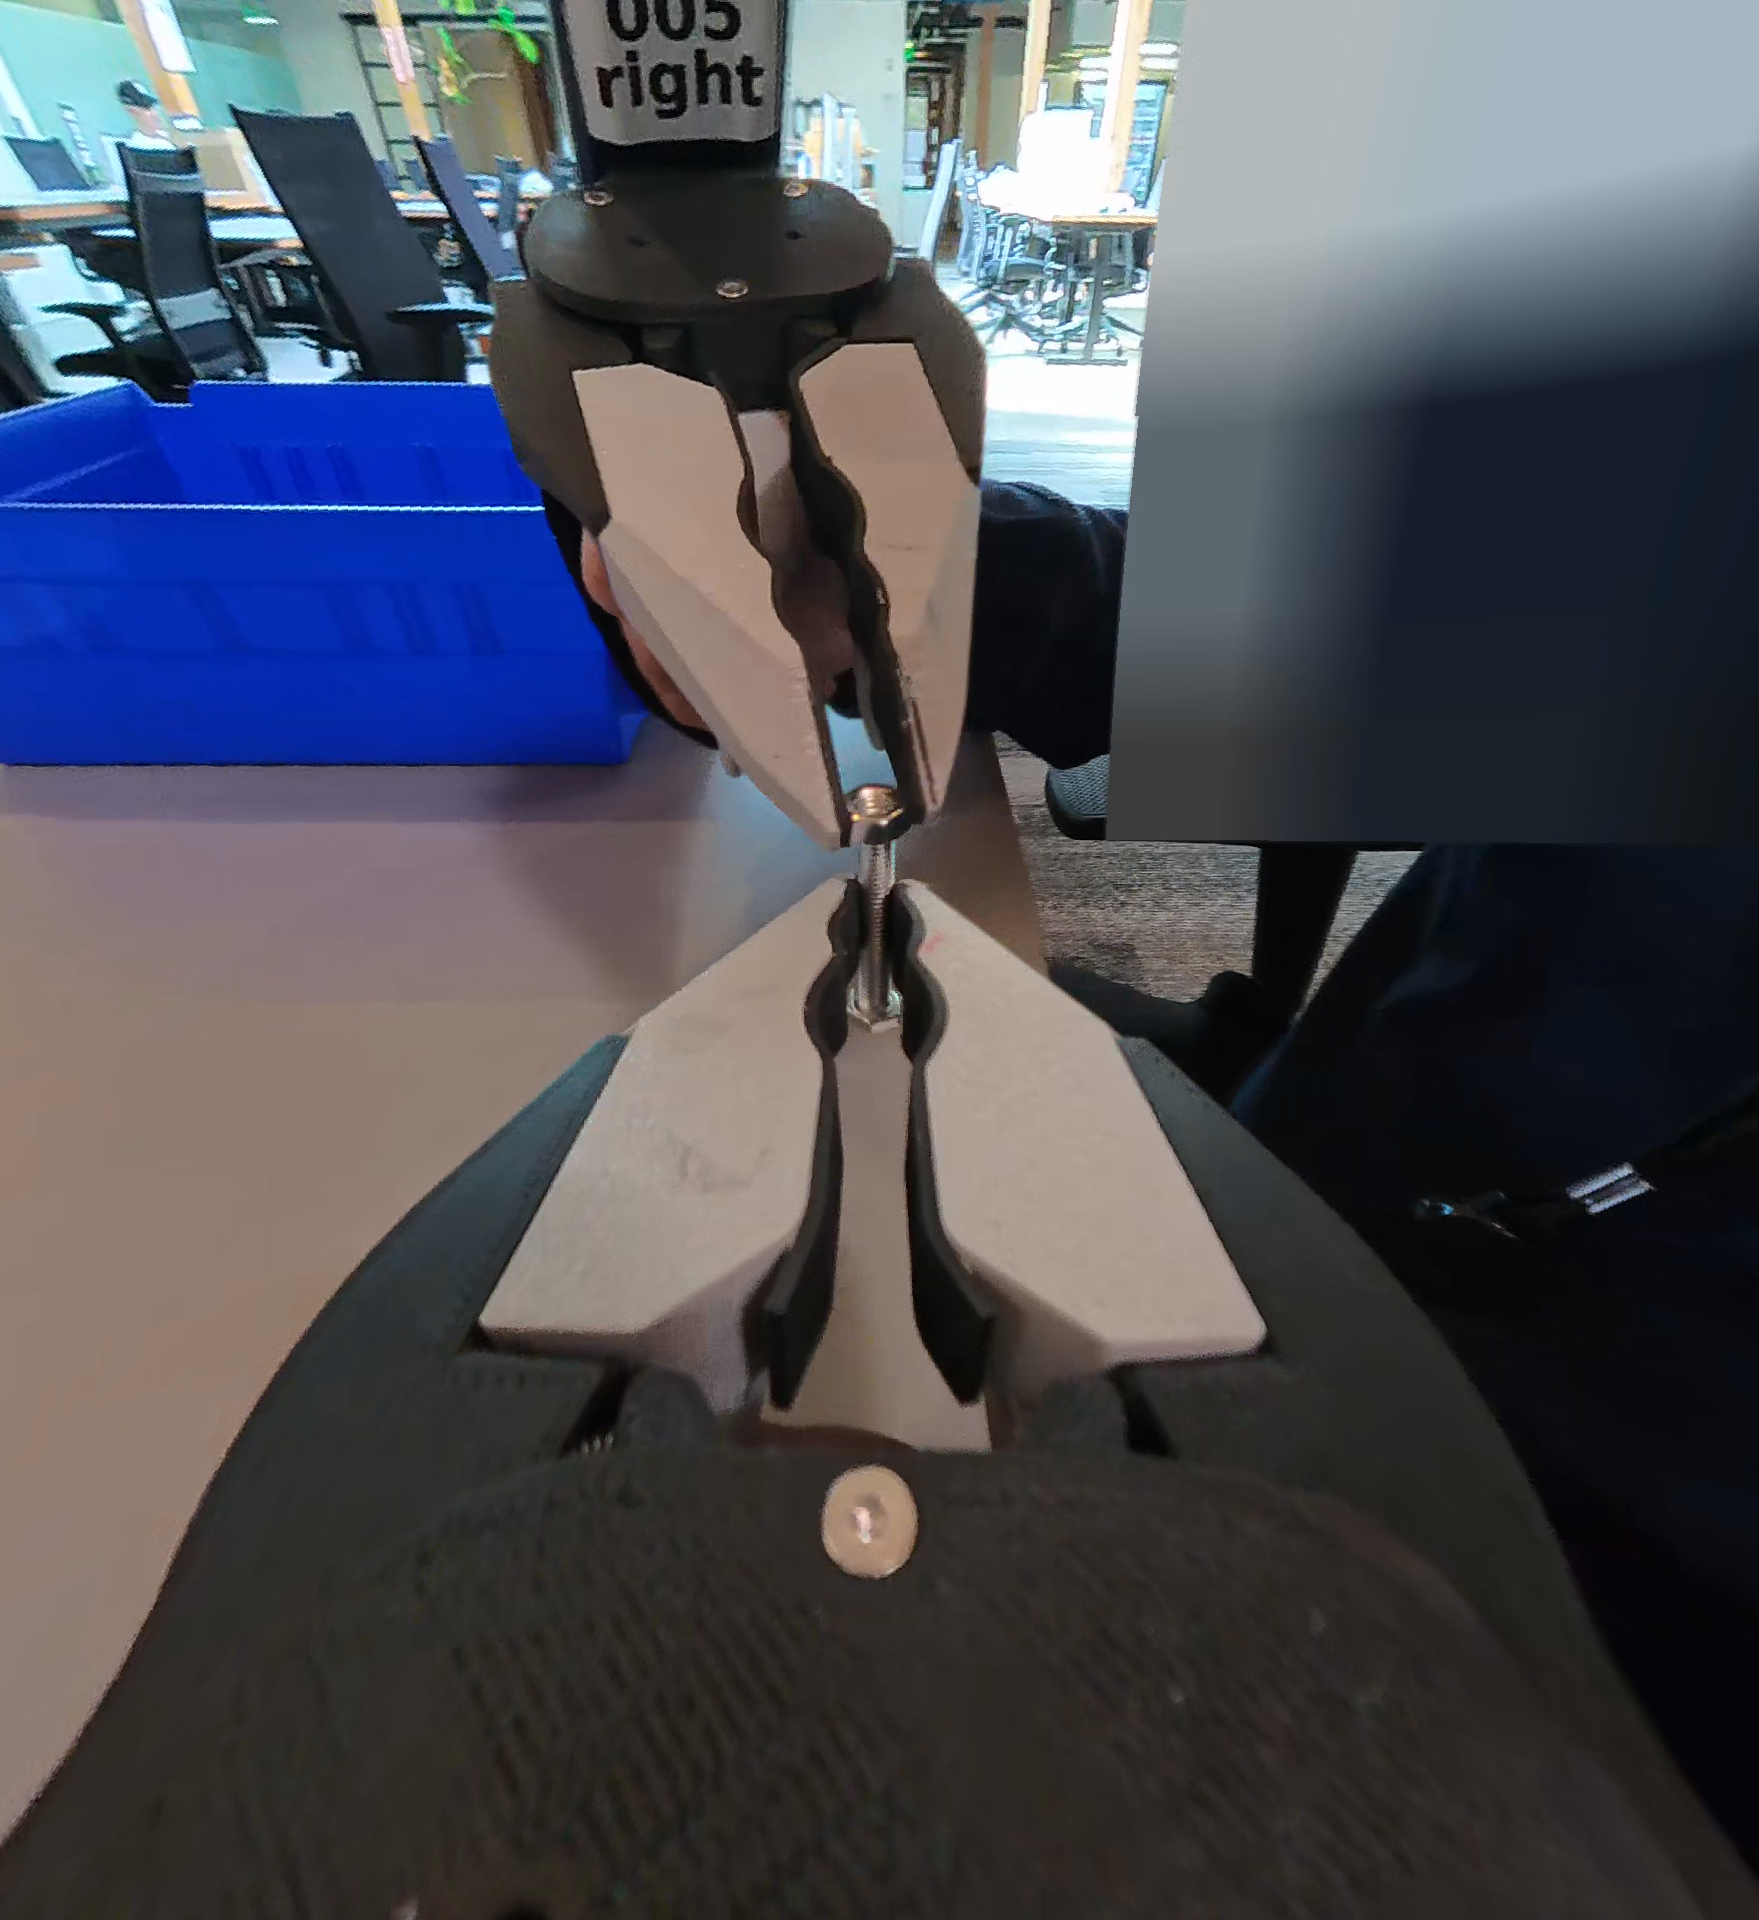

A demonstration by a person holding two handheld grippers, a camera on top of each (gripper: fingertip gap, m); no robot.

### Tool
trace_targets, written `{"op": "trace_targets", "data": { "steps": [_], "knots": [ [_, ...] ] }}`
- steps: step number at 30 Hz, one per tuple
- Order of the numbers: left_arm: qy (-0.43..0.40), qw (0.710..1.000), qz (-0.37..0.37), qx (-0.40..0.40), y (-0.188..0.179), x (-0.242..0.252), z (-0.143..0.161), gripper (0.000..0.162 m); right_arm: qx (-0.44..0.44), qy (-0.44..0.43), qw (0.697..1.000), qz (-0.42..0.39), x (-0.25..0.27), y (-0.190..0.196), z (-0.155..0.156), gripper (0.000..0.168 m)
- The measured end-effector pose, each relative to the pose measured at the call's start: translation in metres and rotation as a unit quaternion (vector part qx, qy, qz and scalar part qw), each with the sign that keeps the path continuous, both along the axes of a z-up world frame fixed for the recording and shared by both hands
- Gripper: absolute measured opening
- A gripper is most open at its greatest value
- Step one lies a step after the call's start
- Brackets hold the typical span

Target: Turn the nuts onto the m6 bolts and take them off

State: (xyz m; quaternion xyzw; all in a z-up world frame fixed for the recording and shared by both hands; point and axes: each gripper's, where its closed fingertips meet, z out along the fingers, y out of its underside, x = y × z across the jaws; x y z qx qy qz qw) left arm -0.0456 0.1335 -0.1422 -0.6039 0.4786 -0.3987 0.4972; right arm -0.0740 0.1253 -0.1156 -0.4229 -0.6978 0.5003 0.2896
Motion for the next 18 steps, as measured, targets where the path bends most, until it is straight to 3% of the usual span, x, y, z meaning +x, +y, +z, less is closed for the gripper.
{"op": "trace_targets", "data": {
  "steps": [12,18],
  "knots": [
    [0.024,0.992,0.118,0.032,0.023,-0.001,-0.003,0.002,-0.001,-0.004,0.997,-0.077,0.0,0.018,-0.002,0.007],
    [0.03,0.986,0.164,0.009,0.031,-0.001,-0.007,0.002,0.01,-0.006,0.994,-0.112,0.001,0.025,-0.006,0.006]
  ]
}}
